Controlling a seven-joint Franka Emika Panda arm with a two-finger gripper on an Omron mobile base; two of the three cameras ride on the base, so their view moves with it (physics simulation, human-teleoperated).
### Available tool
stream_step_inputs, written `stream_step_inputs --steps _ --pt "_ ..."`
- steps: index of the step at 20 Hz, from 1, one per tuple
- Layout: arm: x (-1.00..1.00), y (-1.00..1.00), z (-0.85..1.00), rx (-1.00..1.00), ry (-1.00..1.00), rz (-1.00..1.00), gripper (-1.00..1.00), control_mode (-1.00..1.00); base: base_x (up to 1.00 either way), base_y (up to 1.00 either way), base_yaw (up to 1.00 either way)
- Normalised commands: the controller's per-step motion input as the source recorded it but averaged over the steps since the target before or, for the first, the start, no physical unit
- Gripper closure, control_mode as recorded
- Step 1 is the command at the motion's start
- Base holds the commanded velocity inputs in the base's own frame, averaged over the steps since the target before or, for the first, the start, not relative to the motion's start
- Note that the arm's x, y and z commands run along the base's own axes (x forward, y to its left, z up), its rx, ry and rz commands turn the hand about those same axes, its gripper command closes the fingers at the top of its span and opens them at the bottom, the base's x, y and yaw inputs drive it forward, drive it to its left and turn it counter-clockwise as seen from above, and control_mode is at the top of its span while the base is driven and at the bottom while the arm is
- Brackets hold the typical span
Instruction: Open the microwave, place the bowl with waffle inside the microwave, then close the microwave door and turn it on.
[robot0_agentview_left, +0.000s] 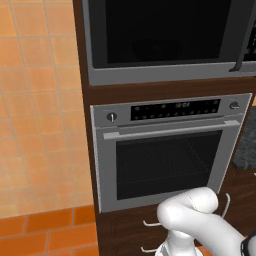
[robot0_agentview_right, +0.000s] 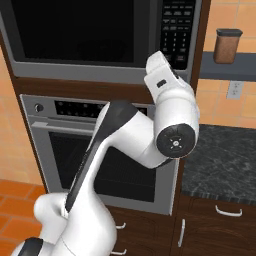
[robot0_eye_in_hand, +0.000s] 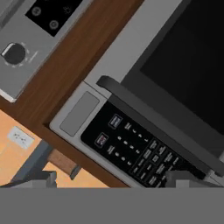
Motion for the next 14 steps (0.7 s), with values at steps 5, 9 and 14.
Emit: stream_step_inputs --steps 5,9,14 --pt "-0.05 0.16 0.46 -0.09 0.04 0.00 -1.00 -1.00 0.00 0.00 0.00" --pt "-0.02 0.03 0.05 -0.02 0.19 0.00 1.00 -1.00 0.00 0.00 0.00" --pt "-0.06 0.00 0.00 0.00 0.23 0.03 1.00 -1.00 0.00 0.00 0.00"
